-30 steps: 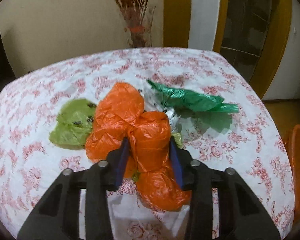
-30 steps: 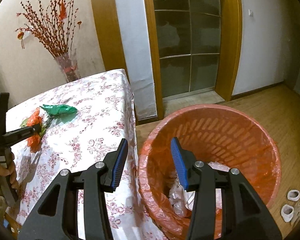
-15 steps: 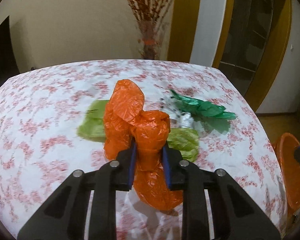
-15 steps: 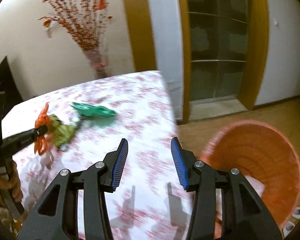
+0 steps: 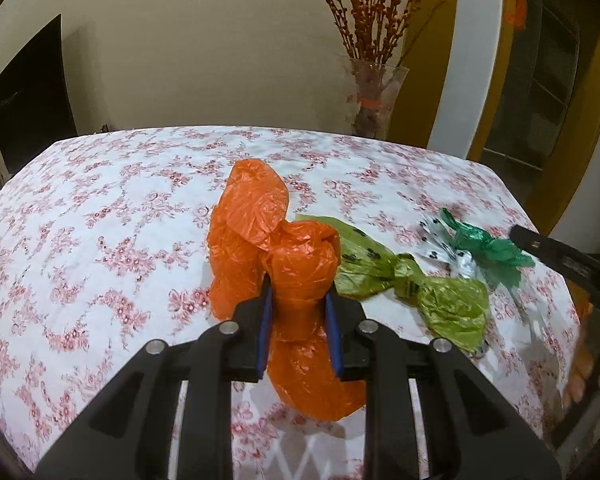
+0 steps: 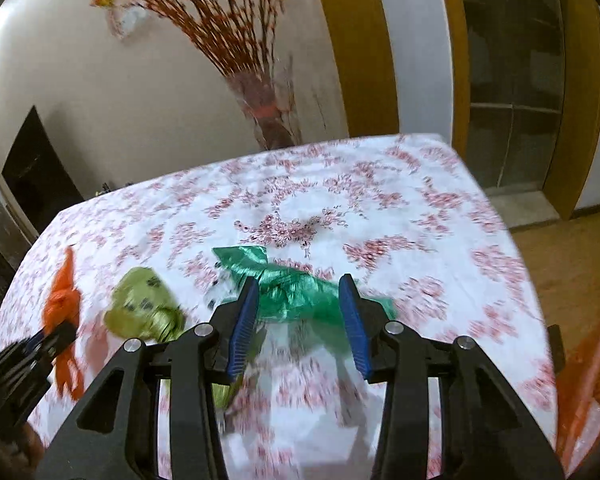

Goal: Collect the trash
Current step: 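Grasp the orange bag with the left tool while the right tool grasps the green bag, then carry the orange and green bags over the orange basket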

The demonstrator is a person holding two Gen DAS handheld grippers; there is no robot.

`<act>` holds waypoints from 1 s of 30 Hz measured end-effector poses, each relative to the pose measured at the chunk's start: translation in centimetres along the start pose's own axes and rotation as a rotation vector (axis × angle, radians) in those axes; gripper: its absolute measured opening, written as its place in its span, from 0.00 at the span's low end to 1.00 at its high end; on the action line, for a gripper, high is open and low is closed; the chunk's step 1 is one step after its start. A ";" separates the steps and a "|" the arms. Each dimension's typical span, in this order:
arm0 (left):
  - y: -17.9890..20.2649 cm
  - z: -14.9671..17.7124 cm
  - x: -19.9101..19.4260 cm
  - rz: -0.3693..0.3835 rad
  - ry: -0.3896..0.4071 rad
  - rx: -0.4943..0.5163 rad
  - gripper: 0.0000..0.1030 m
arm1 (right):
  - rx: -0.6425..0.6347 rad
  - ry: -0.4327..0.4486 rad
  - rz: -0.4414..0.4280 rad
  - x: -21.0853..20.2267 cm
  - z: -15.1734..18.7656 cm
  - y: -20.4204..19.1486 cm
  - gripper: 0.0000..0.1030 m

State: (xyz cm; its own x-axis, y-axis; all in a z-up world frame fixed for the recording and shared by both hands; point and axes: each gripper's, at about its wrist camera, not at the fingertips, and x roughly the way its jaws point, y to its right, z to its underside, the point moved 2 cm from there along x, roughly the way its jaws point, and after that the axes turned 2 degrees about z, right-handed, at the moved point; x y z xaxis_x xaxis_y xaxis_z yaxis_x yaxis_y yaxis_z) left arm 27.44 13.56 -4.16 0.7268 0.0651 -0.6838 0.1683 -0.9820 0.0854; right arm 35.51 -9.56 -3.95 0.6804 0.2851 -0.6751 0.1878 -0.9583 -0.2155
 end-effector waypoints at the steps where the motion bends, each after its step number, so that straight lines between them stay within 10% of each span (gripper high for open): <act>1: 0.0 -0.1 0.1 0.001 0.000 0.001 0.23 | -0.001 -0.021 0.002 0.8 0.0 -0.1 0.41; 12: 1.0 0.1 0.7 0.039 -0.013 0.019 0.23 | -0.118 -0.124 0.092 2.8 2.1 -0.7 0.07; 30: 8.0 0.7 -4.4 0.153 0.020 0.093 0.23 | 0.009 0.055 0.105 -11.5 4.2 4.7 0.06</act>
State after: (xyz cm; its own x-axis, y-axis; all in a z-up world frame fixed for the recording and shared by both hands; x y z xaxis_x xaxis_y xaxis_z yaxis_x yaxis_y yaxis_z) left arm 25.11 5.30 -0.97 0.7526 -0.0835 -0.6531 -0.0064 -0.9928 0.1195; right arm 25.57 -17.27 -0.18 0.7338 0.1812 -0.6547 0.1071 -0.9826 -0.1519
